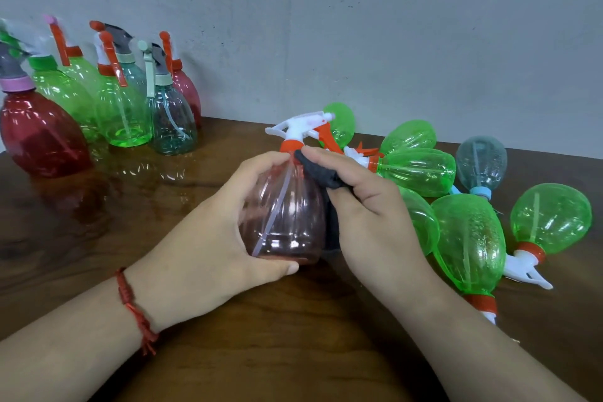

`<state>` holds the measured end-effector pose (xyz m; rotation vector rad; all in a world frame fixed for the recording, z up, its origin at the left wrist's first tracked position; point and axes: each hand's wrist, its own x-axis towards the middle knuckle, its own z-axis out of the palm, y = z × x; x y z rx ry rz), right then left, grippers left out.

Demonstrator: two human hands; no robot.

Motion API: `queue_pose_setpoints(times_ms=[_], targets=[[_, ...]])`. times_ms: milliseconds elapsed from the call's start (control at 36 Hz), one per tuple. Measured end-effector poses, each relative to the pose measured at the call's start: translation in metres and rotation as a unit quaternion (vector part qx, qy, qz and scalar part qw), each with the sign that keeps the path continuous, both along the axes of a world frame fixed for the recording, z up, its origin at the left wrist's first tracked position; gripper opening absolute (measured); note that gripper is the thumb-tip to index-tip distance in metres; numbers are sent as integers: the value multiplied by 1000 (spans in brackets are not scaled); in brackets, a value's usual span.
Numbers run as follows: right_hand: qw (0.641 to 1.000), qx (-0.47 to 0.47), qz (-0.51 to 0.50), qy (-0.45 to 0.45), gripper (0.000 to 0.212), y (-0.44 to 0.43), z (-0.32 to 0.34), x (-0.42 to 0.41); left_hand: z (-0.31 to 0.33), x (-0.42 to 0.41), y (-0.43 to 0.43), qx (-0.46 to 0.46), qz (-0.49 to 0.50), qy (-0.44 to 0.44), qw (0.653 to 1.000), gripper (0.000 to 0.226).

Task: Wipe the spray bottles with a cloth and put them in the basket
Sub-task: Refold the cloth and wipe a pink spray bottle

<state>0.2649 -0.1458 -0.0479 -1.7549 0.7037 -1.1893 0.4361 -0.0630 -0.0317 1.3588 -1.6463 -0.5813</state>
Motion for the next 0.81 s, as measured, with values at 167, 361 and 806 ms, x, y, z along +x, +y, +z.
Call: queue_pose_setpoints(times_ms=[167, 361, 806], targets=[[997, -75, -4, 34, 60, 0, -5, 0, -37, 12, 0, -41, -2, -37, 998, 113], [972, -201, -17, 119, 63, 2, -4, -2, -41, 10, -2, -82, 58, -1, 995, 115], [957, -241, 53, 156, 62, 16, 1, 0, -31, 23, -7, -51, 176, 110, 977, 110]])
